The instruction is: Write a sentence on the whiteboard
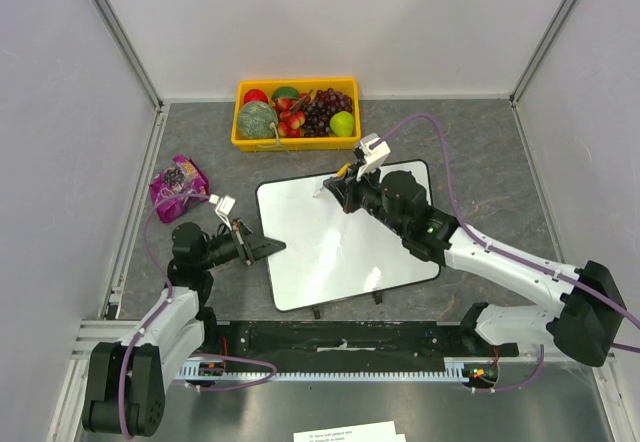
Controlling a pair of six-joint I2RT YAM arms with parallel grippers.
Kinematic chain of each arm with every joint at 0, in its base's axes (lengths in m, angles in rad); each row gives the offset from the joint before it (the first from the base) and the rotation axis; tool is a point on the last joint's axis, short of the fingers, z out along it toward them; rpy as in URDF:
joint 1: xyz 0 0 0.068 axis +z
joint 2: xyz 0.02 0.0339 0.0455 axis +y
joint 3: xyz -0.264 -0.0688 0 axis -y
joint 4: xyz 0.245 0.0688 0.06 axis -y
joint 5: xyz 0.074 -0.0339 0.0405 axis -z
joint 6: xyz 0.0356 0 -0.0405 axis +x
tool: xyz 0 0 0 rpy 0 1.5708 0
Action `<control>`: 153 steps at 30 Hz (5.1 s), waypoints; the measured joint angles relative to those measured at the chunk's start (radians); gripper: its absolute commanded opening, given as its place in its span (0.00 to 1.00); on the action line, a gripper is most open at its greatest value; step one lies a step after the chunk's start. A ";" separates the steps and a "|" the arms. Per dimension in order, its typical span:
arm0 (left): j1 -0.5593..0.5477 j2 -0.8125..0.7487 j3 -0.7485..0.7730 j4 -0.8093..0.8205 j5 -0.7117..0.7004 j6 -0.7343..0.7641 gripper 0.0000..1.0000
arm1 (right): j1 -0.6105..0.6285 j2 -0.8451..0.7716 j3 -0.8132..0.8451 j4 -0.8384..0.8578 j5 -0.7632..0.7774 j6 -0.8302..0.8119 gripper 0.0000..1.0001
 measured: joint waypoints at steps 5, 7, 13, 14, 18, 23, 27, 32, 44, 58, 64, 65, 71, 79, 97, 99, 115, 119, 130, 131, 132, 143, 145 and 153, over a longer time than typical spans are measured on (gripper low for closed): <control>0.000 0.032 0.000 0.028 0.003 -0.008 0.02 | 0.000 0.002 -0.016 0.014 0.000 0.000 0.00; 0.001 0.037 0.000 0.030 0.003 -0.010 0.02 | 0.000 0.002 -0.021 0.017 0.000 0.001 0.00; 0.002 0.037 -0.001 0.031 0.003 -0.015 0.02 | 0.004 -0.001 -0.047 0.044 -0.003 0.006 0.00; 0.002 0.036 -0.001 0.031 0.003 -0.015 0.02 | 0.005 -0.003 -0.050 0.045 -0.005 0.008 0.00; 0.002 0.037 -0.001 0.032 0.003 -0.015 0.02 | 0.005 -0.014 -0.066 0.048 -0.014 0.010 0.00; 0.002 0.036 -0.001 0.032 0.004 -0.015 0.02 | 0.005 -0.034 -0.090 0.047 -0.027 0.013 0.00; 0.002 0.036 -0.001 0.032 0.004 -0.015 0.02 | 0.005 -0.042 -0.101 0.046 -0.036 0.018 0.00; 0.002 0.036 -0.002 0.032 0.003 -0.015 0.02 | 0.007 -0.050 -0.116 0.044 -0.055 0.026 0.00; 0.002 0.035 -0.003 0.035 0.004 -0.015 0.02 | 0.024 -0.046 -0.127 0.048 -0.081 0.056 0.00; 0.002 0.034 -0.005 0.044 0.007 -0.015 0.02 | 0.024 -0.042 -0.127 0.073 -0.092 0.100 0.00; 0.002 0.032 -0.005 0.044 0.007 -0.015 0.02 | 0.024 -0.128 -0.127 0.074 -0.091 0.114 0.00; 0.002 0.032 -0.005 0.044 0.007 -0.015 0.02 | 0.024 -0.140 -0.127 0.074 -0.084 0.114 0.00; 0.002 0.031 -0.005 0.043 0.007 -0.015 0.02 | 0.024 -0.151 -0.127 0.050 -0.018 0.095 0.00; 0.002 0.030 -0.005 0.043 0.007 -0.015 0.02 | 0.024 -0.135 -0.127 0.042 0.046 0.088 0.00; 0.002 0.029 -0.005 0.043 0.007 -0.015 0.02 | 0.024 -0.081 -0.127 0.035 0.062 0.084 0.00; 0.002 0.029 -0.006 0.043 0.007 -0.015 0.02 | 0.024 -0.079 -0.127 0.035 0.059 0.084 0.00; 0.002 0.029 -0.006 0.042 0.006 -0.015 0.02 | 0.026 -0.090 -0.149 0.016 0.014 0.085 0.00; 0.002 0.029 -0.006 0.042 0.006 -0.015 0.02 | 0.026 -0.104 -0.161 0.011 0.018 0.085 0.00; 0.002 0.029 -0.006 0.042 0.005 -0.016 0.02 | 0.031 -0.104 -0.159 0.006 0.055 0.085 0.00; 0.002 0.029 -0.006 0.042 0.005 -0.016 0.02 | 0.031 -0.104 -0.156 0.004 0.059 0.085 0.00; 0.002 0.029 -0.006 0.042 0.006 -0.016 0.02 | 0.031 -0.104 -0.152 0.001 0.064 0.084 0.00; 0.002 0.029 -0.006 0.042 0.006 -0.016 0.02 | 0.031 -0.071 -0.104 -0.009 0.093 0.077 0.00; 0.002 0.029 -0.006 0.042 0.006 -0.016 0.02 | 0.030 -0.063 -0.097 -0.008 0.089 0.077 0.00; 0.002 0.029 -0.006 0.042 0.006 -0.015 0.02 | 0.030 -0.056 -0.093 0.003 0.059 0.078 0.00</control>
